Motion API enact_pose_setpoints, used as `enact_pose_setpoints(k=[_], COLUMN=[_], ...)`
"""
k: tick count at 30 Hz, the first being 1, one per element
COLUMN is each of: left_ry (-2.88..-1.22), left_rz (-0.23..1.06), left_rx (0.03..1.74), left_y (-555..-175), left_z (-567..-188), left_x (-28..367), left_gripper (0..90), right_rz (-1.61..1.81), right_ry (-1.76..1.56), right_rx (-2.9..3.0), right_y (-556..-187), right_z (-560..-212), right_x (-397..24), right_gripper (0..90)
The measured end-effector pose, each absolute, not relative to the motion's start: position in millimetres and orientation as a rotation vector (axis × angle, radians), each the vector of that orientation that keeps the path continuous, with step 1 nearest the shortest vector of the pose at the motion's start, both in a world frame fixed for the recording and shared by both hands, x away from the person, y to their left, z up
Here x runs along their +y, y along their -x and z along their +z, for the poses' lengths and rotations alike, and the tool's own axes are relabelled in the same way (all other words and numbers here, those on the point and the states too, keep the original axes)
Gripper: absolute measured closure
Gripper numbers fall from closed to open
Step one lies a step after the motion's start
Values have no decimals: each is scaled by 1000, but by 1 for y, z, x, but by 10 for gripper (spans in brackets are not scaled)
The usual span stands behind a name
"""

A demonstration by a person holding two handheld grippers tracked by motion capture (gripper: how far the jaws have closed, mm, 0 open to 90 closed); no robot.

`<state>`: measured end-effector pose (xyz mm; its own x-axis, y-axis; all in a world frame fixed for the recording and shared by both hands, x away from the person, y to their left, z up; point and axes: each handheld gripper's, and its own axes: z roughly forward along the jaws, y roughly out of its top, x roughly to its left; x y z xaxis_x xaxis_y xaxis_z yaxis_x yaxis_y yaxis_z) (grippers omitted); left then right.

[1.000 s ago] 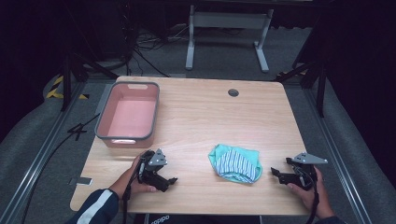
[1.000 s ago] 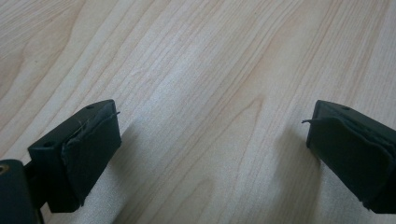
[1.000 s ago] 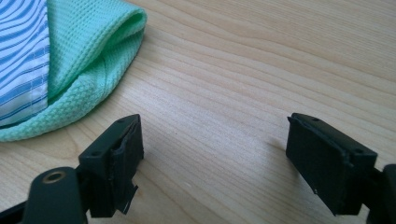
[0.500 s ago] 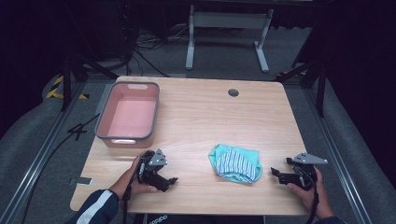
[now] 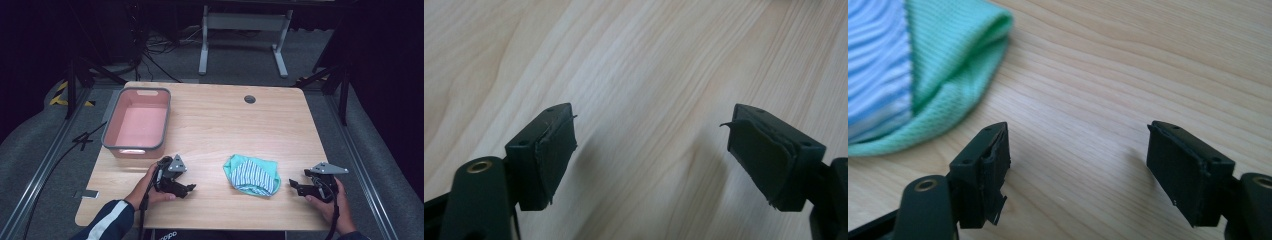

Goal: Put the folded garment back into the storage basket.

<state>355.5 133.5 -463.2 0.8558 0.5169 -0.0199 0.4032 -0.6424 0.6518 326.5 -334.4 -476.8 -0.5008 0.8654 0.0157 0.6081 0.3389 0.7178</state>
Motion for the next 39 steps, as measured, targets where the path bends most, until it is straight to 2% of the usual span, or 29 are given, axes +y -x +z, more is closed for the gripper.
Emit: enact_pose_setpoints(k=[9, 18, 24, 30, 33, 34, 35, 37, 39], left_ry=[-2293, -2314, -2322, -2337, -2323, -2328, -2326, -2339, -2343], left_rz=[128, 145, 124, 181, 183, 169, 162, 125, 111], left_rx=[650, 644, 670, 661, 650, 639, 620, 585, 576], left_y=[-386, -409, -416, -410, -407, -404, -403, -400, -400], left_z=[-451, -462, -476, -477, -477, -476, -476, -474, -473], left_x=[95, 34, 15, 8, 9, 10, 10, 10, 11], left_gripper=[207, 225, 223, 214, 298, 298, 433, 535, 567], right_rz=[1024, 966, 956, 951, 955, 950, 945, 940, 933], right_ry=[-1203, -1217, -1236, -1226, -1223, -1226, -1228, -1231, -1232], right_rx=[2314, 2344, 2364, 2364, 2357, 2361, 2369, 2382, 2387], right_y=[-330, -344, -346, -344, -342, -342, -340, -340, -339], right_z=[-463, -465, -472, -476, -476, -475, -474, -473, -472], right_x=[-307, -280, -275, -271, -271, -270, -268, -266, -265], right_gripper=[291, 356, 350, 347, 378, 406, 474, 524, 556])
